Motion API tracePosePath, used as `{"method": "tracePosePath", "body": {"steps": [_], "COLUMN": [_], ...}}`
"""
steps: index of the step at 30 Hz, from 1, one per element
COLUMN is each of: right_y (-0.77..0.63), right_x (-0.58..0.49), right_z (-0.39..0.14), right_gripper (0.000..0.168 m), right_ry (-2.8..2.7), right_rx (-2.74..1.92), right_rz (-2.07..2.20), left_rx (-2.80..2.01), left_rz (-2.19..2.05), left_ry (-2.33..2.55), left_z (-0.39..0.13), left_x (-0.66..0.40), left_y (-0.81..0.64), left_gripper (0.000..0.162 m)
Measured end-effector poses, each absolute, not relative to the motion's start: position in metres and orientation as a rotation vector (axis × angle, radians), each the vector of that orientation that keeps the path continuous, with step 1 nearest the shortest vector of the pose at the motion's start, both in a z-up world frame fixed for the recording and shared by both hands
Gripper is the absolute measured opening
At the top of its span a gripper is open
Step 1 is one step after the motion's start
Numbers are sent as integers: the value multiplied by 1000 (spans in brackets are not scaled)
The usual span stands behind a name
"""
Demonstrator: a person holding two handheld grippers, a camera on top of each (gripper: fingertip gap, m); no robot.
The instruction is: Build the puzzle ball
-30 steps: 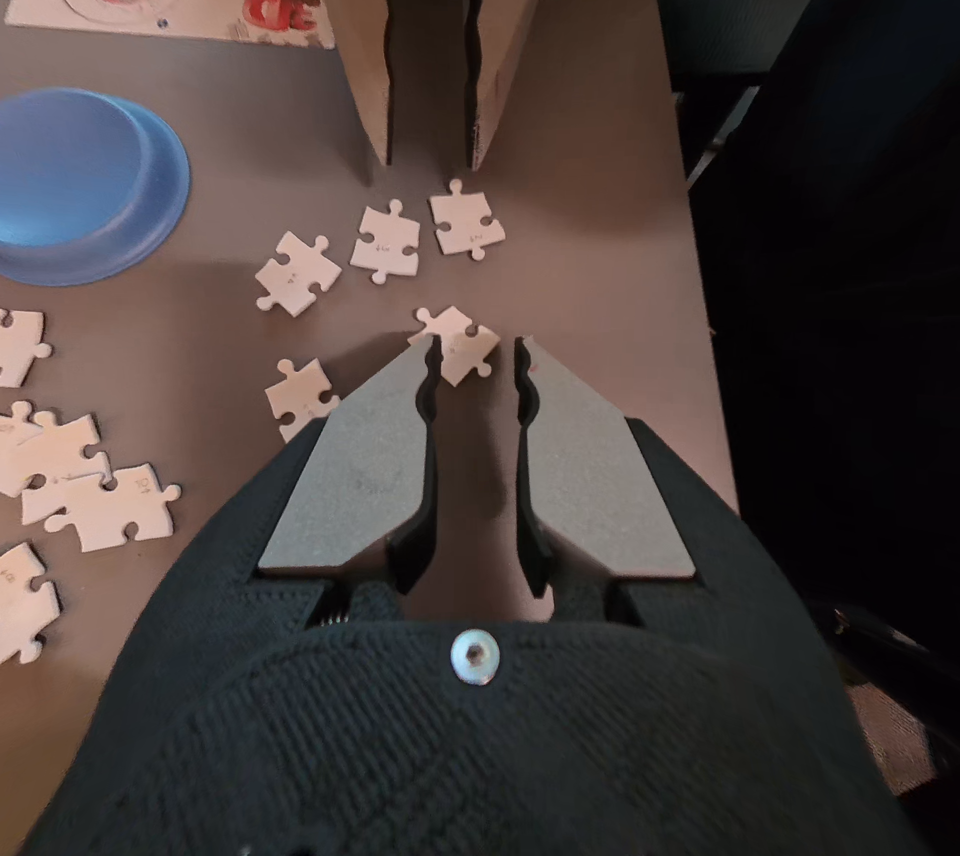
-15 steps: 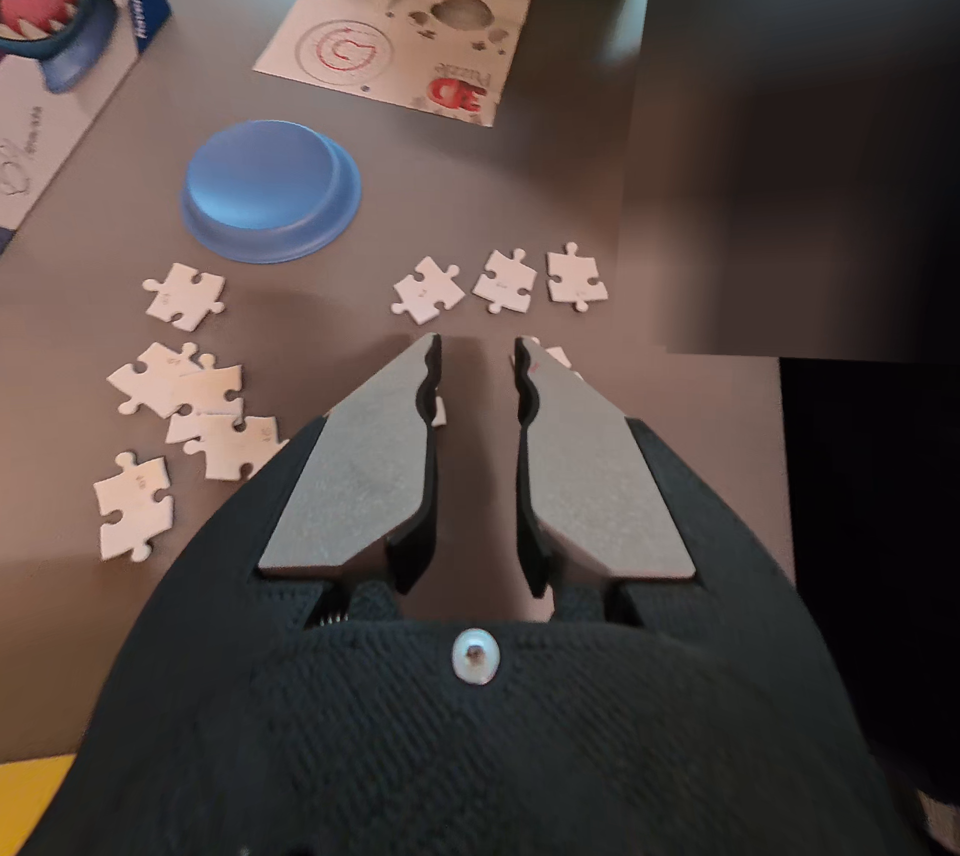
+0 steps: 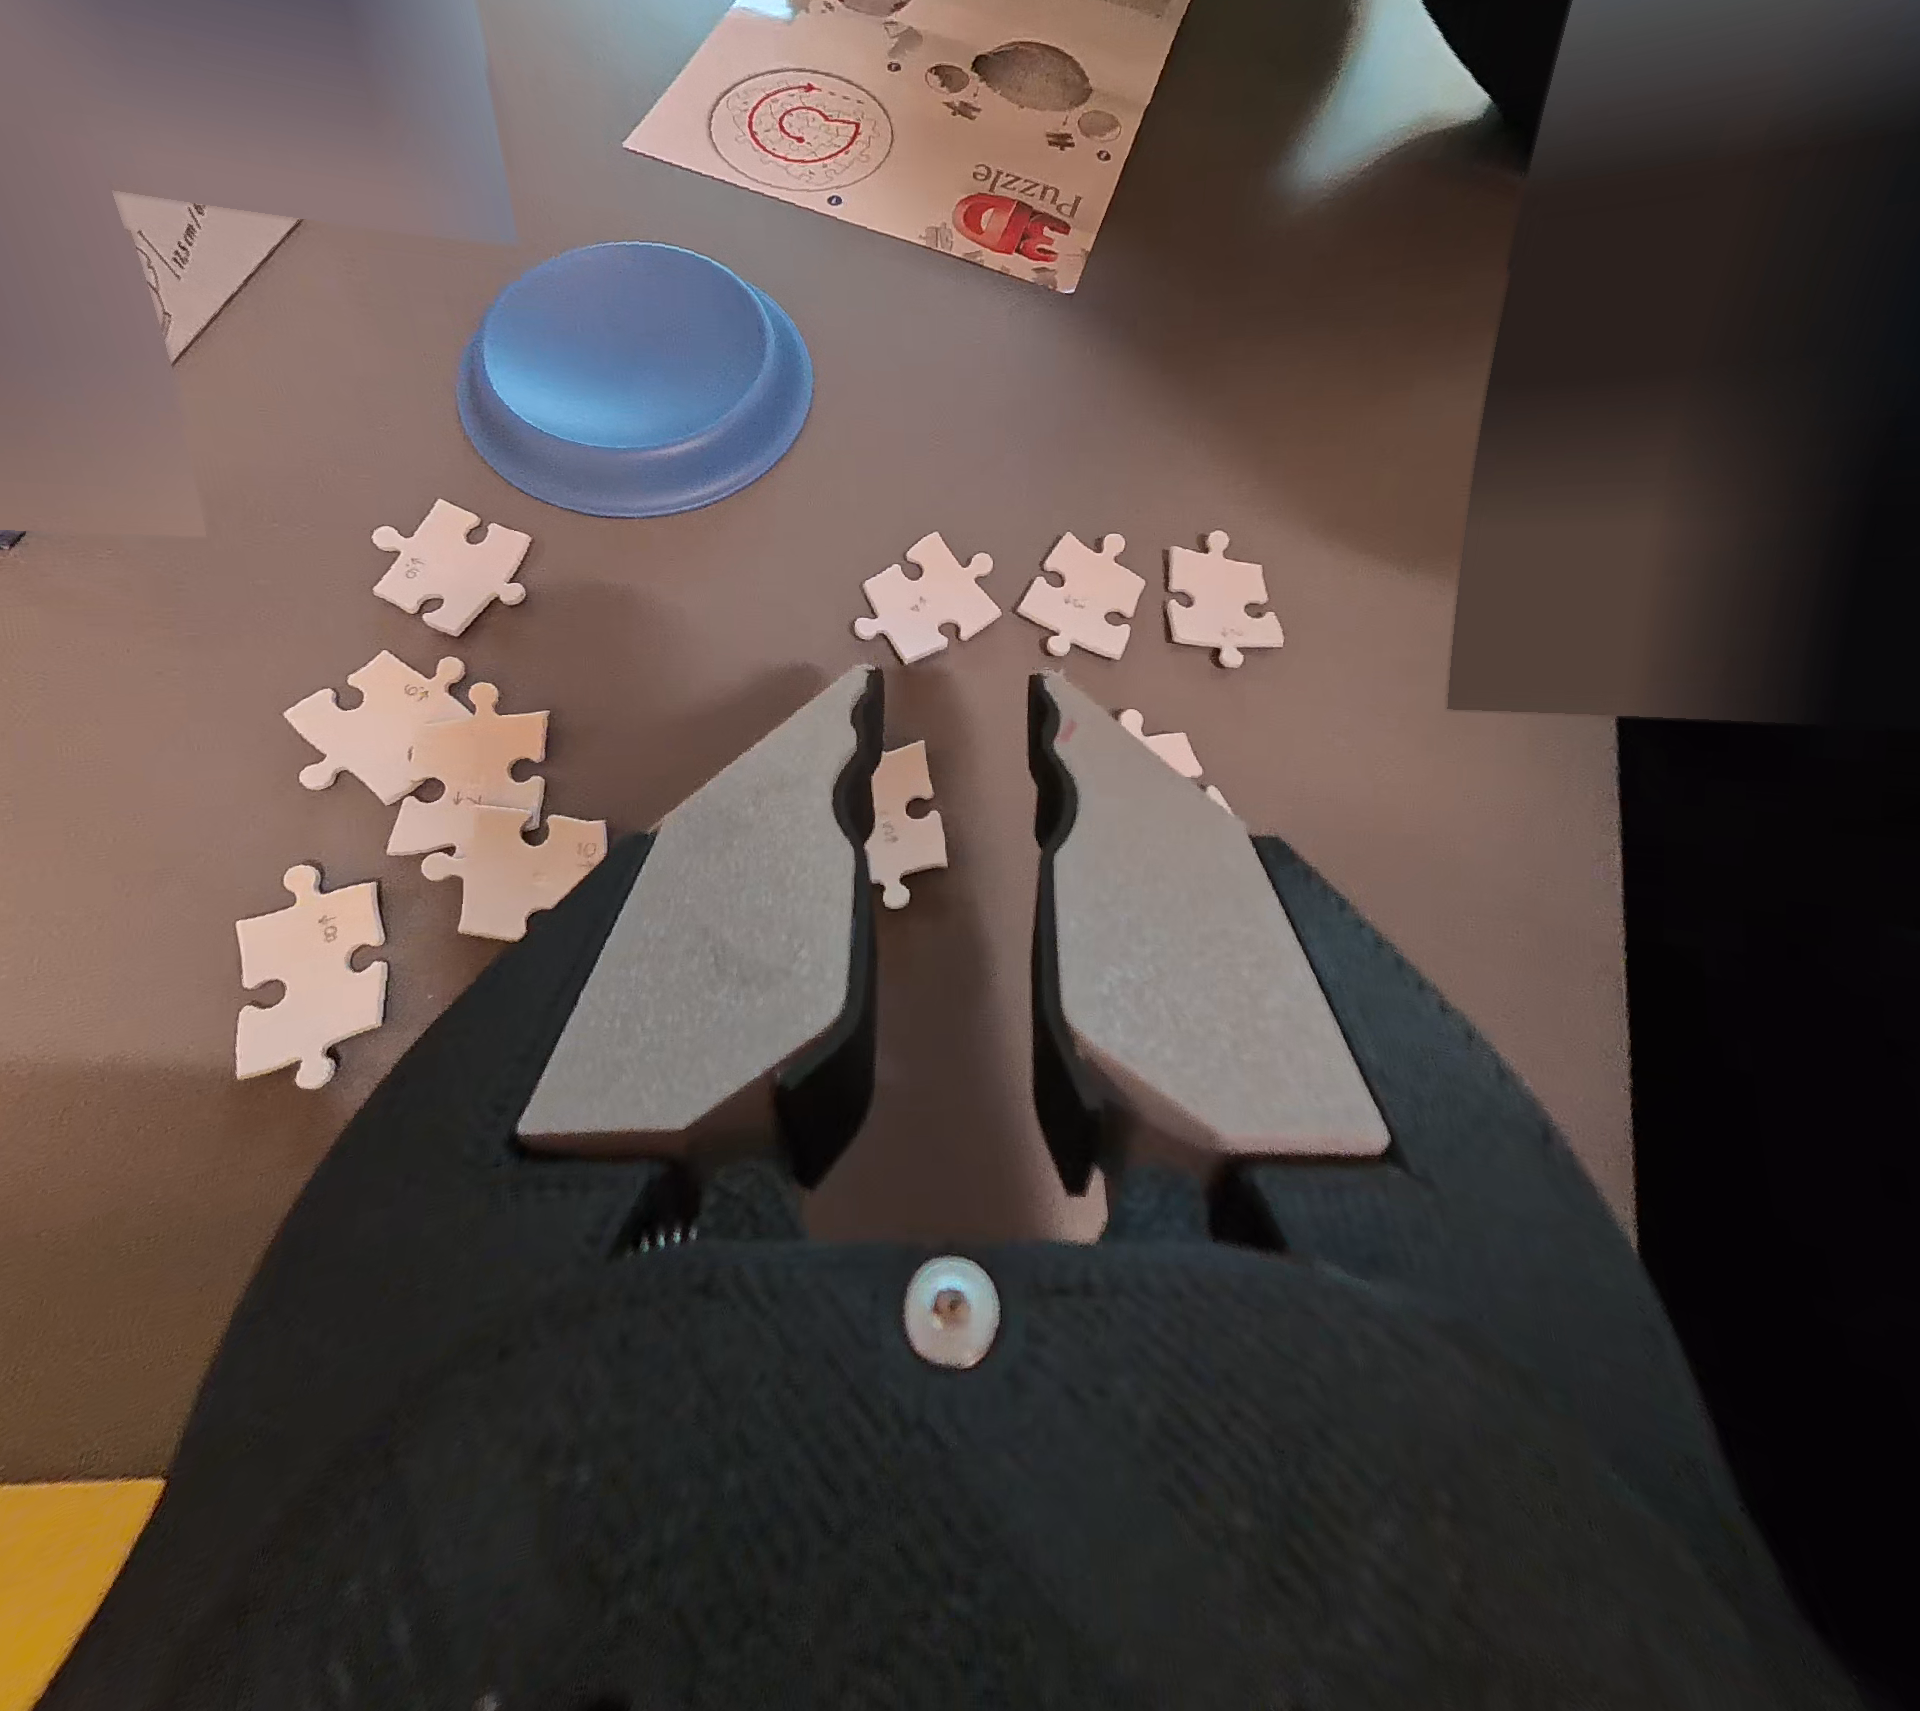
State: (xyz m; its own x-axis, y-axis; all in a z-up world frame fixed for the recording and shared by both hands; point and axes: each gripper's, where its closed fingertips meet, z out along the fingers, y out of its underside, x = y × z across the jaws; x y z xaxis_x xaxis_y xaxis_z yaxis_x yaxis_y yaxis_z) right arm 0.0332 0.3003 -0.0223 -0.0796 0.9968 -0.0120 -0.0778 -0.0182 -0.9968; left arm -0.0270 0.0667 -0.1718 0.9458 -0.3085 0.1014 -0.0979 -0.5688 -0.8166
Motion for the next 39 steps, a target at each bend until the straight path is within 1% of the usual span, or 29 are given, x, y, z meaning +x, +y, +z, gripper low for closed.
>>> {"method": "tracePosePath", "body": {"steps": [10,33,39], "right_y": [288,285,278], "right_x": [24,24,20], "right_z": [-35,-36,-42], "right_gripper": [19,19,19], "right_ry": [-1287,-1298,-1340], "right_rx": [-1118,-1125,-1118], "right_rz": [1256,1270,1257], "left_rx": [-2167,-2180,-2213], "left_rz": [-283,-281,-384], "left_ry": [288,284,363], "left_z": [-170,-172,-178], "left_x": [-27,-28,-11], "left_y": [66,66,58], "left_gripper": [25,25,25]}}
